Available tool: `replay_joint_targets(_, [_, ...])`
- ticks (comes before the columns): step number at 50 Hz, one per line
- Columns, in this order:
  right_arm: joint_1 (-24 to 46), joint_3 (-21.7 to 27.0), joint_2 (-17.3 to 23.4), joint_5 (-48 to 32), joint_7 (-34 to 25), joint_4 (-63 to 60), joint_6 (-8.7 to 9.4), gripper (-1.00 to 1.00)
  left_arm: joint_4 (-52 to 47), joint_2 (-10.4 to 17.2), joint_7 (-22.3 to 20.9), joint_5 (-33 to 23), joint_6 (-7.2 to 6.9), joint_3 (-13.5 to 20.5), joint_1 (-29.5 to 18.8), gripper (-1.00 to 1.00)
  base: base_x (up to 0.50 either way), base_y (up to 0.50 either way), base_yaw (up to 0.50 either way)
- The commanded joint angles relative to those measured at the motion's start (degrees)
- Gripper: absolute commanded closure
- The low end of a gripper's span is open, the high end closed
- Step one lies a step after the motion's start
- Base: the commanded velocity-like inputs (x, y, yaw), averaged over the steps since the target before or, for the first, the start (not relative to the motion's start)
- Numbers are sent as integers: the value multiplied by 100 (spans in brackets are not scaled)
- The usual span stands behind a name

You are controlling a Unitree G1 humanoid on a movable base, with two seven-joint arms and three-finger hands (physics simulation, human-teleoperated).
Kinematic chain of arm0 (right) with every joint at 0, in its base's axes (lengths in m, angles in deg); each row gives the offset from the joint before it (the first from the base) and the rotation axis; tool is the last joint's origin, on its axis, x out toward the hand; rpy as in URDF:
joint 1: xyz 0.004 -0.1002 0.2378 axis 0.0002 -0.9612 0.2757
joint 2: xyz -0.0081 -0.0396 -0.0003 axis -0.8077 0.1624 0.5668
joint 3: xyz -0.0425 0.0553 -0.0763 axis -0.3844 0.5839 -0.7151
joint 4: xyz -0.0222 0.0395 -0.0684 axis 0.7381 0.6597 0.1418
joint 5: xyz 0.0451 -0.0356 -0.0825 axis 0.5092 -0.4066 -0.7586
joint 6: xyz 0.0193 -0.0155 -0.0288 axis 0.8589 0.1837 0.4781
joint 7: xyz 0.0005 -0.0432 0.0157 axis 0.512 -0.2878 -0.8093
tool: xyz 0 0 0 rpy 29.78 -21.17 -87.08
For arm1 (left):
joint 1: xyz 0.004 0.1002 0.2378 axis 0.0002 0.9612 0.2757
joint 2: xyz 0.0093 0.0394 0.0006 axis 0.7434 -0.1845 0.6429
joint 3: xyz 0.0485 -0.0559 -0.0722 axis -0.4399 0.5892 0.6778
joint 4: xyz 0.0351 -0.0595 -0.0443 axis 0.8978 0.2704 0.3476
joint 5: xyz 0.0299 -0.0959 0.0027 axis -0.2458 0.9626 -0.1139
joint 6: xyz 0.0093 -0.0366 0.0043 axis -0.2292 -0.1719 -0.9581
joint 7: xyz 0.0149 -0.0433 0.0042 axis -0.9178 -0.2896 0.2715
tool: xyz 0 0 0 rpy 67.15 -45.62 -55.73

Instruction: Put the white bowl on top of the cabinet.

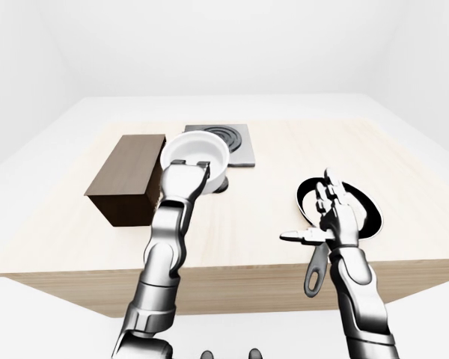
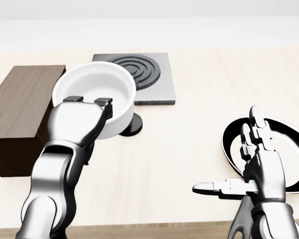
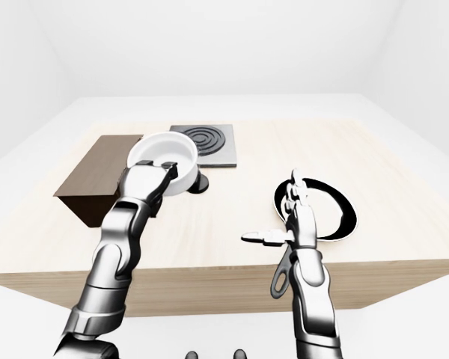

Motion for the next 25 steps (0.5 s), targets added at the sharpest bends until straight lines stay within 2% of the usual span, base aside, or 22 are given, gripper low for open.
replay_joint_targets(1, [-23, -127, -43, -129, 19, 167, 0, -100, -547, 614, -799, -538, 0, 646, -423, 100, 0, 0, 0])
replay_joint_targets(2, [-23, -128, -43, -130, 19, 169, 0, -100, -551, 626, -807, -534, 0, 649, -427, 100, 0, 0, 0])
replay_joint_targets(5, [-41, -156, -57, -161, 31, 155, 0, -100, -693, 920, -1097, -530, 0, 876, -566, 100, 0, 0, 0])
replay_joint_targets(8, [-94, -174, -73, -144, 15, 45, 0, -100, -736, 1122, -1175, -559, 0, 1019, -633, 100, 0, 0, 0])
replay_joint_targets(18, [-103, -183, -83, -162, 7, 66, 0, -100, -1115, 1371, -1470, -681, 0, 1228, -601, 100, 0, 0, 0])
replay_joint_targets(25, [-138, -200, -96, -189, 0, 34, 0, -100, -1133, 1641, -1609, -540, 0, 1466, -676, 100, 0, 0, 0])
